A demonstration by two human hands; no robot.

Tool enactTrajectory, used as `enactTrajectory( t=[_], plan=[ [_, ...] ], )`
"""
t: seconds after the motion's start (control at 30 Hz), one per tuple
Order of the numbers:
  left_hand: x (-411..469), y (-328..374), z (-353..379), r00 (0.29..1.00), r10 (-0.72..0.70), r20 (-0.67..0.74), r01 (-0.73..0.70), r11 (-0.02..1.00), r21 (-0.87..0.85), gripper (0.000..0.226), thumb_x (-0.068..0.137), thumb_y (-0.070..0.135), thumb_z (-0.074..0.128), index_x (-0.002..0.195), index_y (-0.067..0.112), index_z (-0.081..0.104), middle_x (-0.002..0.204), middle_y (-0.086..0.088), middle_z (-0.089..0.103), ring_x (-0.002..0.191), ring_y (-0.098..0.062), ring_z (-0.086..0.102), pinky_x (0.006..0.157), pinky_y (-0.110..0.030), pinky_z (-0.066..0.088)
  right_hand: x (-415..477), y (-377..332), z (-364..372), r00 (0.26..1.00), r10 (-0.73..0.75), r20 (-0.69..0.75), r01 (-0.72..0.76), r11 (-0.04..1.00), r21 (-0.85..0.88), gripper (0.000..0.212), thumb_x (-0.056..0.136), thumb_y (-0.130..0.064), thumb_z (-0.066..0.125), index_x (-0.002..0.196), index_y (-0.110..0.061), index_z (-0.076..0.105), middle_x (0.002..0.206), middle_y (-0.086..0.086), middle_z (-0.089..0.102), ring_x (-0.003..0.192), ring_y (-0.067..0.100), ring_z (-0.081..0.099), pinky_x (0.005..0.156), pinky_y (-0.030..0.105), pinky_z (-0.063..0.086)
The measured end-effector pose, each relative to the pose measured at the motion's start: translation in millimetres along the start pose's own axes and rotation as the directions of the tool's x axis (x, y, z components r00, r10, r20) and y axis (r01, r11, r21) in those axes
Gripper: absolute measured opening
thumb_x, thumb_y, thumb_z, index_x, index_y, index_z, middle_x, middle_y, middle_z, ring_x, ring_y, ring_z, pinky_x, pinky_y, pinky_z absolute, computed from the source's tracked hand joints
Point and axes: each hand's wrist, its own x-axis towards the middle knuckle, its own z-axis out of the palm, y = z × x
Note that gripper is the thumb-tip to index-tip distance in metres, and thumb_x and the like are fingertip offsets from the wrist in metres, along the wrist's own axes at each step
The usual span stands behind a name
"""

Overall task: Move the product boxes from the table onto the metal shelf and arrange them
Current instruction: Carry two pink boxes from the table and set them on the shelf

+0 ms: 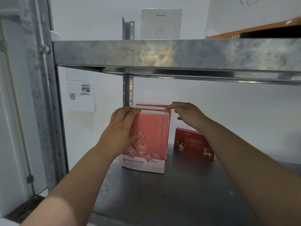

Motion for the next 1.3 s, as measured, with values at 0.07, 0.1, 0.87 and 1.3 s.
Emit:
enactTrajectory(
  t=[0.07,0.1,0.87,1.3],
  plan=[
    [-1,0,-1,1.0,-0.01,-0.001,0.01,1.0,-0.009,0.092,0.072,0.031,0.086,0.149,0.025,0.037,0.147,0.001,0.036,0.139,-0.02,0.026,0.11,-0.047,0.04,-1,-1,2,1.0,-0.009,0.014,0.008,0.997,0.07,0.027,0.105,-0.029,0.048,0.112,-0.025,0.073,0.124,-0.018,0.06,0.118,0.012,0.057,0.104,0.039,0.051],
    [-1,0,-2,1.0,-0.016,0.002,0.016,1.0,-0.012,0.092,0.072,0.032,0.086,0.149,0.025,0.037,0.148,0.001,0.035,0.139,-0.019,0.026,0.11,-0.046,0.039,-1,-2,3,1.0,-0.01,0.028,0.008,0.996,0.092,0.02,0.103,-0.03,0.054,0.11,-0.022,0.072,0.121,-0.014,0.064,0.115,0.012,0.061,0.101,0.04,0.055],
    [-7,0,1,0.996,0.062,0.064,-0.067,0.995,0.073,0.084,0.088,0.044,0.066,0.156,0.025,0.022,0.162,-0.002,0.024,0.151,-0.028,0.01,0.117,-0.053,0.027,-8,-1,5,0.999,0.036,0.002,-0.036,0.998,-0.045,0.042,0.103,-0.008,0.042,0.13,-0.031,0.065,0.139,-0.011,0.055,0.125,0.019,0.056,0.102,0.042,0.053],
    [-85,39,-3,0.966,0.016,0.26,-0.001,0.998,-0.057,0.039,0.093,0.042,0.058,0.13,0.03,0.053,0.132,0.006,0.057,0.118,-0.017,0.055,0.099,-0.031,0.047,-155,21,13,0.992,0.121,0.039,-0.09,0.885,-0.456,0.04,0.097,-0.022,0.059,0.137,-0.028,0.057,0.141,-0.004,0.058,0.127,0.016,0.054,0.104,0.024,0.039]
  ],
)
